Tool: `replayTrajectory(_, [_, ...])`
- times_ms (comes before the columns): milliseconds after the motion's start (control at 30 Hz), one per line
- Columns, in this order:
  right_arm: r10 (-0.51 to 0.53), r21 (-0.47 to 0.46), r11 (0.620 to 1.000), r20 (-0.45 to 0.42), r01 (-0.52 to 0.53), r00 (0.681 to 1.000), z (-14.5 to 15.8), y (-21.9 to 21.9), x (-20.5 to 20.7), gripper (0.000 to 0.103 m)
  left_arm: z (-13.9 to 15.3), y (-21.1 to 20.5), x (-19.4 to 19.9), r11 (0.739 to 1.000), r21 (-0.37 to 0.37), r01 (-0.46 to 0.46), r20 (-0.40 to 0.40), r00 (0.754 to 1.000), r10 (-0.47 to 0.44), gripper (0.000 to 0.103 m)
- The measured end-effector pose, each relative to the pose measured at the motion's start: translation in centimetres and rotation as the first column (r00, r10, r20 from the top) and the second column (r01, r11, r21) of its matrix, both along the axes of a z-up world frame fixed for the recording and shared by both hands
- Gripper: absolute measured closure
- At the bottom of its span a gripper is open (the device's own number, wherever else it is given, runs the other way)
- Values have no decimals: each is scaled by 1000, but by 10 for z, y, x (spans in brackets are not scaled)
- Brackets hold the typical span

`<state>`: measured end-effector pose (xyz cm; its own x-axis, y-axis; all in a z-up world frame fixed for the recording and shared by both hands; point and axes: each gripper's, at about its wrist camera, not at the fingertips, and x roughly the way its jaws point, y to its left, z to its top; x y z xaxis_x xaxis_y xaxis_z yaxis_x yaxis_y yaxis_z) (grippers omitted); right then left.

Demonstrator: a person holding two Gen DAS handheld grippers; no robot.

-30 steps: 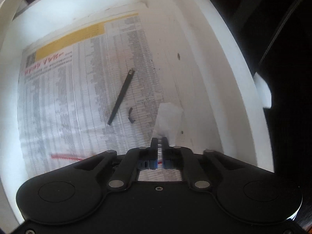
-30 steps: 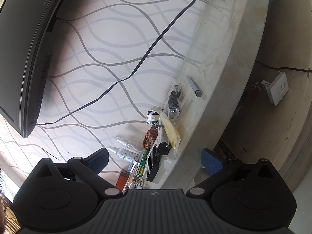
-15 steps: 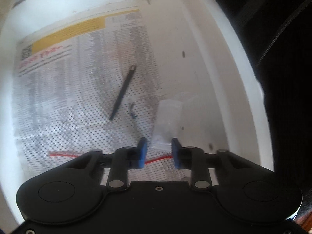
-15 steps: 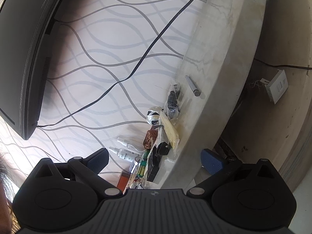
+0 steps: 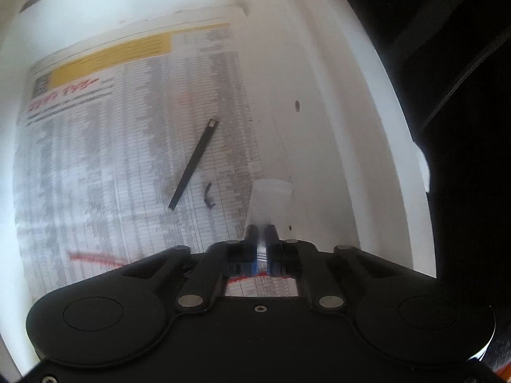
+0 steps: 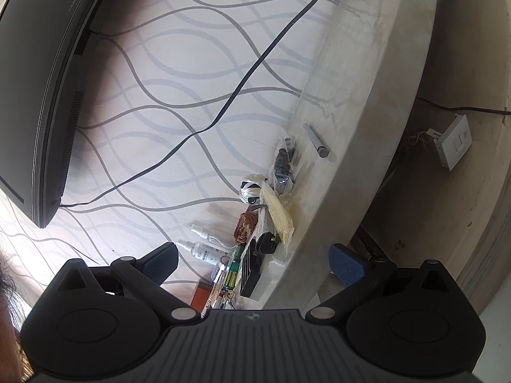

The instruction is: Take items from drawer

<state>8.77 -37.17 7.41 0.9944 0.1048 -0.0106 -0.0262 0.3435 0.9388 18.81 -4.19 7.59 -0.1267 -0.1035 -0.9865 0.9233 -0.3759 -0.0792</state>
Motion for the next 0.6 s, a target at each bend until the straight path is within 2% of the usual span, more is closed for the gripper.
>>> replayTrajectory(100, [3, 12, 1000, 5, -3, 1000, -1, -1, 0, 0, -2, 9, 13, 999, -11, -52, 36, 998, 52, 102])
replayTrajectory(167, [3, 18, 1000, 8, -3, 1000, -2, -1, 0, 0, -3, 14, 29, 991, -24, -128, 55, 990, 129, 102])
replayTrajectory(233, [3, 20, 1000, 8, -4, 1000, -2, -1, 0, 0, -1, 17, 47, 980, -66, -189, 141, 970, 197, 102])
replayTrajectory(300, [4, 23, 1000, 9, -5, 1000, -3, -1, 0, 0, 1, 18, 63, 965, -96, -245, 228, 938, 261, 103])
replayTrajectory(333, [5, 26, 1000, 9, -5, 1000, -3, -2, 0, 0, 4, 19, 70, 954, -110, -278, 222, 929, 296, 103])
replayTrajectory(400, [5, 30, 1000, 11, -5, 1000, -4, -2, 0, 0, 16, 17, 80, 919, -124, -375, 54, 922, 383, 102])
replayTrajectory(433, [4, 27, 1000, 10, -4, 1000, -3, -2, 0, 0, 16, 13, 86, 892, -68, -446, -86, 894, 440, 98])
replayTrajectory(467, [3, 23, 1000, 9, -3, 1000, -3, -1, 0, 0, 15, 9, 92, 862, -2, -507, -221, 841, 494, 86])
replayTrajectory(500, [2, 21, 1000, 8, -3, 1000, -3, -1, 0, 0, 11, 3, 88, 825, 78, -560, -297, 777, 556, 76])
replayTrajectory(567, [2, 18, 1000, 7, -2, 1000, -2, -1, 0, 0, -9, -12, 56, 715, 247, -654, -249, 670, 699, 76])
replayTrajectory(600, [2, 20, 1000, 8, -2, 1000, -3, -1, 0, 0, -15, -17, 60, 666, 299, -683, -235, 624, 745, 75])
